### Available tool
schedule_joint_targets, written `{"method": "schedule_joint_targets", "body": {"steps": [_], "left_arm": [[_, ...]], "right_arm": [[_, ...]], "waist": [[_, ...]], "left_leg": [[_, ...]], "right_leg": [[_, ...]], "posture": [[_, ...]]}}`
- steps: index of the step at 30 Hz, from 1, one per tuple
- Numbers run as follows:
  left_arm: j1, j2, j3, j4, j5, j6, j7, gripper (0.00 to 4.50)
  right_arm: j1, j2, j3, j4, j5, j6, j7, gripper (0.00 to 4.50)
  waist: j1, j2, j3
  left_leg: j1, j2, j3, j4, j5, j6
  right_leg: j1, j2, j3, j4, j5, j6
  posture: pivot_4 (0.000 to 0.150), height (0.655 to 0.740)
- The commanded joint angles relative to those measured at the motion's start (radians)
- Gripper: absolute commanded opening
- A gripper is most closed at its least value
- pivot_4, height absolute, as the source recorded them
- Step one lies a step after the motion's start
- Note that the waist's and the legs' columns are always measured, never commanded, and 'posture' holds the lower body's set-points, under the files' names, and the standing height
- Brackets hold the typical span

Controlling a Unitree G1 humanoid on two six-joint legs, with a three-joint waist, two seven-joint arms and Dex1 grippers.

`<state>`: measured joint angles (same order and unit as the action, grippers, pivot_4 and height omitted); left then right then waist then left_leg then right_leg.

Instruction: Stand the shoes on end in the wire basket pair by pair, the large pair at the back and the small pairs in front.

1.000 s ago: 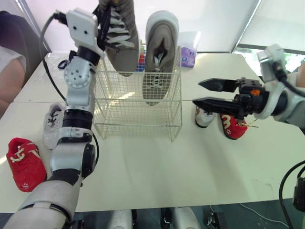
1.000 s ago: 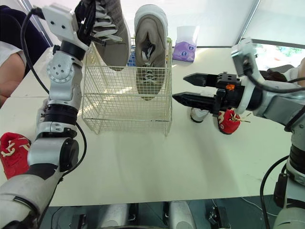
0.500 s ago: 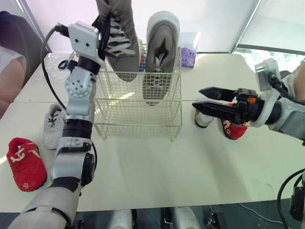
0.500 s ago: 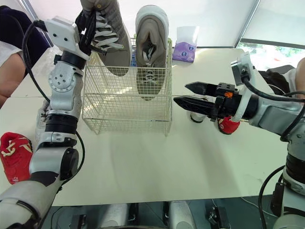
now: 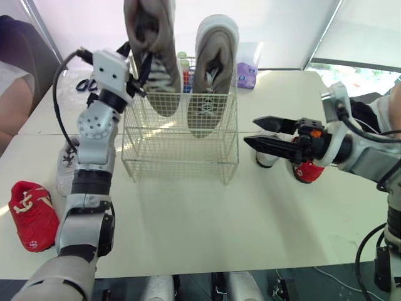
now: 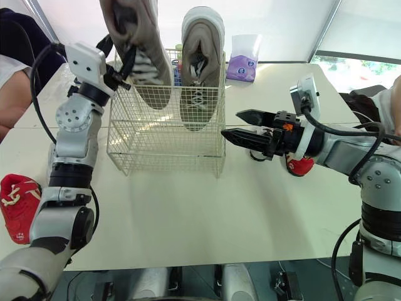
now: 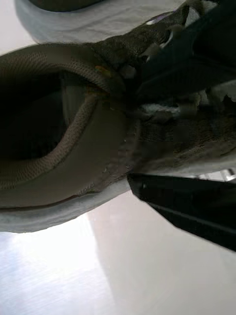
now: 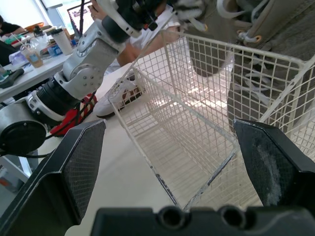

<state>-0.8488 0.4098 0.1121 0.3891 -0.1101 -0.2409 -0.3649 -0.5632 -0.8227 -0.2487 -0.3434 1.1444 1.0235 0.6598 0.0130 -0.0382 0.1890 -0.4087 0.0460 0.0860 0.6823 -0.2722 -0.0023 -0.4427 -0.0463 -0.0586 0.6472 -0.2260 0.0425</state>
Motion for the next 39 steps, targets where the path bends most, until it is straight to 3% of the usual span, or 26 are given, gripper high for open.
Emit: {"method": "schedule_joint_targets", "body": {"steps": [1,10,13,17,21,24,26,30,35,39], "left_arm": [[0.029,0.028,0.04,-0.172,-0.041,0.099,0.01,3.37],[0.249,0.114,0.109,-0.674,-0.24,0.586,-0.006,3.37],[0.295,0.154,0.117,-0.76,-0.281,0.679,-0.028,3.37],[0.316,0.22,0.241,-0.849,-0.404,0.854,-0.009,3.37],[0.432,0.279,0.462,-0.988,-0.848,1.134,0.012,4.44],[0.539,0.284,0.476,-1.063,-1.077,1.204,0.059,4.44],[0.593,0.236,0.431,-1.103,-1.089,1.178,0.108,4.44],[0.707,0.088,0.291,-1.148,-0.931,1.088,0.216,4.44],[0.82,0.082,0.077,-1.16,-0.704,0.978,0.15,4.44],[0.892,0.093,0.021,-1.192,-0.705,0.935,0.058,4.44]], "right_arm": [[-0.009,0.001,-0.009,-0.004,-0.017,-0.032,0.028,4.5],[-0.008,-0.005,0.026,0.015,-0.1,-0.094,0.121,4.5],[-0.02,0.012,0.048,0.041,-0.125,-0.111,0.139,4.5],[-0.017,0.037,0.037,0.056,-0.15,-0.126,0.114,4.5],[0.011,0.044,-0.019,0.048,-0.223,-0.193,0.042,4.5],[0.052,0.048,-0.072,0.03,-0.261,-0.233,-0.012,4.5],[0.086,0.116,-0.099,0.015,-0.321,-0.302,-0.115,4.5],[0.208,0.278,-0.076,-0.015,-0.502,-0.428,-0.329,4.5],[0.359,0.388,-0.007,-0.086,-0.663,-0.529,-0.435,4.5],[0.457,0.483,0.044,-0.109,-0.72,-0.543,-0.499,4.5]], "waist": [[0.0,0.0,0.0],[-0.003,0.0,0.0],[-0.001,0.0,0.0],[-0.002,0.001,0.0],[-0.009,0.001,0.0],[-0.002,0.001,0.0],[0.002,0.001,0.0],[0.0,0.002,-0.004],[-0.001,0.007,-0.006],[-0.002,0.016,-0.013]], "left_leg": [[0.0,0.0,0.0,0.0,0.0,0.0],[0.0,0.001,0.0,0.0,0.0,0.0],[0.001,0.001,0.0,0.0,0.0,0.0],[0.001,0.0,0.0,0.0,0.0,-0.001],[0.001,0.001,0.0,0.0,0.0,-0.001],[0.001,0.001,-0.001,0.0,0.0,-0.001],[0.001,0.0,-0.001,0.001,0.001,-0.002],[0.007,0.0,-0.001,0.0,0.001,-0.002],[0.006,-0.001,0.0,-0.001,0.001,-0.002],[0.006,0.0,0.0,-0.002,0.001,-0.002]], "right_leg": [[0.0,0.0,0.0,0.0,0.0,0.0],[0.0,-0.001,0.001,0.0,0.0,0.0],[0.0,0.0,0.001,0.0,0.0,0.0],[0.0,0.001,0.001,0.0,0.0,0.0],[0.0,0.0,0.001,0.0,0.0,0.0],[0.0,-0.001,0.001,0.0,0.0,0.0],[0.001,-0.002,0.001,0.0,0.0,0.0],[0.008,-0.001,0.001,-0.002,-0.001,0.0],[0.005,0.001,0.002,-0.001,-0.001,-0.002],[0.005,0.001,0.002,-0.001,-0.003,-0.004]], "posture": [[0.15,0.74],[0.15,0.74],[0.15,0.74],[0.15,0.74],[0.15,0.74],[0.15,0.74],[0.15,0.74],[0.15,0.74],[0.15,0.74],[0.15,0.74]]}}
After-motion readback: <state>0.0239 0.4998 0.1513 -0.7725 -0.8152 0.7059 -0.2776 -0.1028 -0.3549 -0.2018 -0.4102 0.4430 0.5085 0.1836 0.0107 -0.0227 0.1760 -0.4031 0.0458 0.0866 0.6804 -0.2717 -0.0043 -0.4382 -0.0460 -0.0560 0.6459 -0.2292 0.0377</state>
